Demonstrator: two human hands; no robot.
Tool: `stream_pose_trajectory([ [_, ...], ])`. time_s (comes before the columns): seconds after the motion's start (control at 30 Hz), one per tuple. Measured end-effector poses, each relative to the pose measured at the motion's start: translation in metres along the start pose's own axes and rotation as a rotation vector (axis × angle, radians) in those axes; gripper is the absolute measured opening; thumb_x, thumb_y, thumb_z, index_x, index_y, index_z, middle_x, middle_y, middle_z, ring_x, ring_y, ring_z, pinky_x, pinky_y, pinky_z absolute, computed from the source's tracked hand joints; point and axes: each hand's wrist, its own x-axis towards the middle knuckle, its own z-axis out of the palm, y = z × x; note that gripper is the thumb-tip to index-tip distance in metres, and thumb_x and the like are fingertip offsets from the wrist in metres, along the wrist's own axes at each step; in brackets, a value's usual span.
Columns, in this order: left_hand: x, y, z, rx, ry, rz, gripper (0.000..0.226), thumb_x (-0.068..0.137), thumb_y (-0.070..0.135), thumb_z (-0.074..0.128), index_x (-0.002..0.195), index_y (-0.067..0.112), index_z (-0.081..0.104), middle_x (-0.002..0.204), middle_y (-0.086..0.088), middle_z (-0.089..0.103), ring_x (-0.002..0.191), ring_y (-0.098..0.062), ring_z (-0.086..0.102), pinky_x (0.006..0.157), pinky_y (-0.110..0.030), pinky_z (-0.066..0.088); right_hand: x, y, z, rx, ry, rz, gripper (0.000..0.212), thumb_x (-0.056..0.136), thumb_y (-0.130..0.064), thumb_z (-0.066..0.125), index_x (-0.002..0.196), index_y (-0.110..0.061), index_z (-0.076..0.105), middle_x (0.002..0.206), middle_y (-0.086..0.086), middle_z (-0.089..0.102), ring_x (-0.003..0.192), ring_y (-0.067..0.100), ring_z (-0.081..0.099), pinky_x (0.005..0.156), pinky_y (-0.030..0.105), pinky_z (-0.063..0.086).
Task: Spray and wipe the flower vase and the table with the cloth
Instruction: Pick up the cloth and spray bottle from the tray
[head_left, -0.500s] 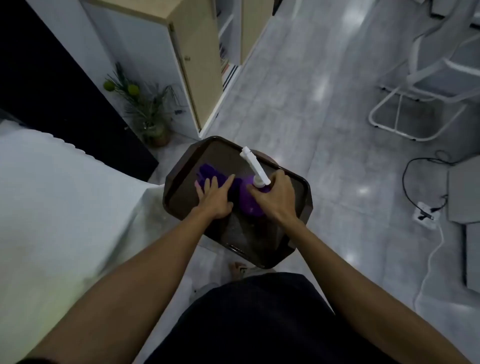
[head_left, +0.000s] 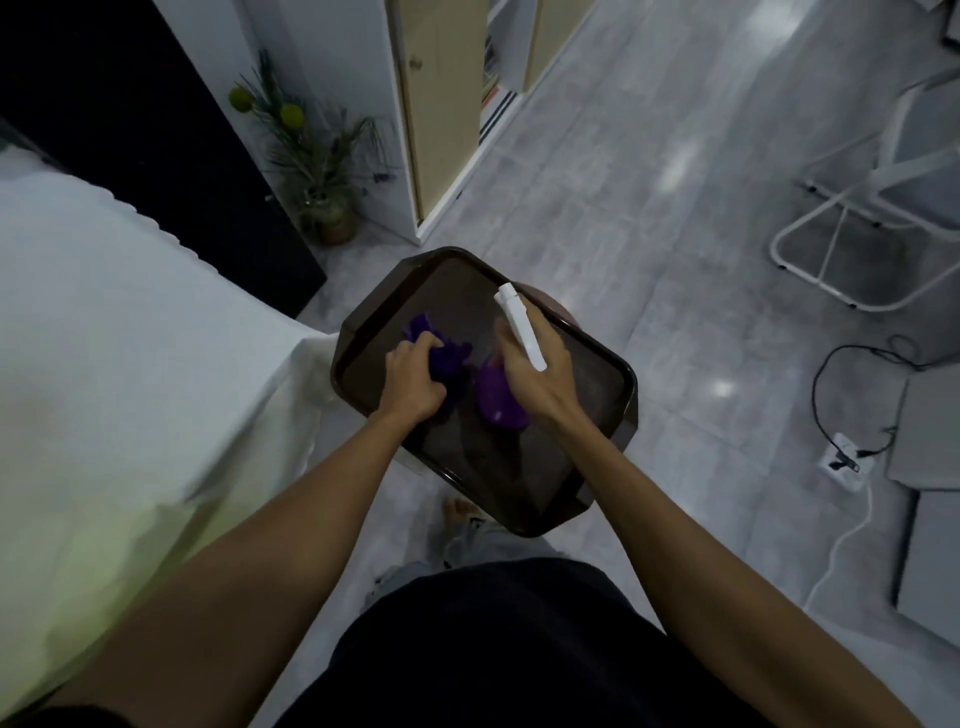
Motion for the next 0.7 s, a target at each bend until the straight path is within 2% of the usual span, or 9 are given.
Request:
stream_pose_trajectory([
  [0.1, -0.015, -0.011, -0.024, -0.213, 0.125, -0.096, 0.048, 0.075, 0.001, 0.077, 0.116, 0.017, 0.057, 0.116, -0.007, 0.064, 0.111, -0.023, 0.06, 0.09, -0.031, 0.045, -0.001, -0.015, 0.015, 0.033, -0.042, -0.051, 0.04, 0.103, -0.027, 0.06, 0.143, -0.031, 0.06, 0.102, -0.047, 0.064, 0.1, -0.018, 0.063, 0.082, 0.006, 0.048],
  [0.2, -0.048, -0.029, -0.058, -0.415, 0.234, -0.191, 0.046, 0.074, 0.005, 0.077, 0.111, 0.023, 0.057, 0.101, 0.001, 0.065, 0.097, -0.022, 0.065, 0.073, -0.033, 0.054, -0.017, -0.042, 0.04, 0.064, -0.163, -0.132, 0.041, 0.102, -0.02, 0.062, 0.14, -0.033, 0.061, 0.102, -0.05, 0.064, 0.101, -0.018, 0.064, 0.08, 0.003, 0.05],
  [0.3, -0.098, -0.062, -0.094, -0.525, 0.361, -0.283, 0.047, 0.071, 0.011, 0.078, 0.111, 0.026, 0.059, 0.102, 0.001, 0.069, 0.09, -0.022, 0.066, 0.068, -0.035, 0.056, -0.04, -0.07, 0.073, 0.081, -0.294, -0.188, 0.039, 0.101, -0.015, 0.062, 0.129, -0.042, 0.061, 0.096, -0.043, 0.069, 0.093, -0.015, 0.066, 0.076, 0.004, 0.05],
  [0.37, -0.132, -0.083, -0.118, -0.618, 0.434, -0.339, 0.048, 0.071, 0.012, 0.079, 0.113, 0.027, 0.059, 0.106, 0.0, 0.069, 0.092, -0.022, 0.066, 0.062, -0.033, 0.057, -0.053, -0.085, 0.099, 0.119, -0.392, -0.19, 0.036, 0.101, -0.012, 0.062, 0.125, -0.038, 0.068, 0.093, -0.03, 0.074, 0.084, -0.011, 0.067, 0.071, 0.008, 0.051],
  [0.43, -0.17, -0.107, -0.138, -0.742, 0.531, -0.386, 0.048, 0.072, 0.011, 0.08, 0.112, 0.029, 0.06, 0.106, 0.003, 0.07, 0.092, -0.019, 0.068, 0.055, -0.028, 0.056, -0.07, -0.102, 0.13, 0.126, -0.51, -0.196, 0.035, 0.102, -0.014, 0.061, 0.132, -0.028, 0.07, 0.101, -0.019, 0.075, 0.085, -0.01, 0.067, 0.072, 0.008, 0.05],
  [0.5, -0.207, -0.13, -0.154, -0.838, 0.639, -0.424, 0.047, 0.071, 0.01, 0.081, 0.106, 0.034, 0.061, 0.104, 0.007, 0.071, 0.092, -0.013, 0.069, 0.056, -0.023, 0.056, -0.089, -0.121, 0.161, 0.128, -0.609, -0.215, 0.036, 0.103, -0.014, 0.06, 0.137, -0.022, 0.068, 0.114, -0.015, 0.073, 0.093, -0.011, 0.066, 0.078, 0.006, 0.048],
  [0.6, -0.252, -0.162, -0.169, -0.896, 0.766, -0.476, 0.045, 0.073, 0.011, 0.082, 0.097, 0.041, 0.059, 0.098, 0.013, 0.07, 0.087, -0.007, 0.068, 0.057, -0.021, 0.056, -0.116, -0.144, 0.202, 0.134, -0.717, -0.208, 0.038, 0.104, -0.018, 0.059, 0.141, -0.024, 0.064, 0.128, -0.01, 0.072, 0.105, -0.001, 0.065, 0.089, 0.017, 0.051],
  [0.63, -0.266, -0.173, -0.172, -0.911, 0.806, -0.498, 0.044, 0.073, 0.01, 0.081, 0.095, 0.04, 0.059, 0.096, 0.014, 0.07, 0.086, -0.005, 0.067, 0.056, -0.019, 0.054, -0.125, -0.151, 0.216, 0.126, -0.747, -0.204, 0.039, 0.104, -0.019, 0.059, 0.141, -0.026, 0.064, 0.129, -0.009, 0.072, 0.103, 0.0, 0.066, 0.088, 0.019, 0.052],
  [0.7, -0.29, -0.195, -0.178, -0.942, 0.871, -0.53, 0.043, 0.075, 0.007, 0.081, 0.1, 0.035, 0.059, 0.096, 0.015, 0.068, 0.086, -0.002, 0.065, 0.057, -0.016, 0.051, -0.143, -0.161, 0.242, 0.115, -0.794, -0.228, 0.038, 0.104, -0.02, 0.059, 0.139, -0.03, 0.066, 0.121, -0.009, 0.074, 0.082, -0.003, 0.064, 0.074, 0.016, 0.051],
])
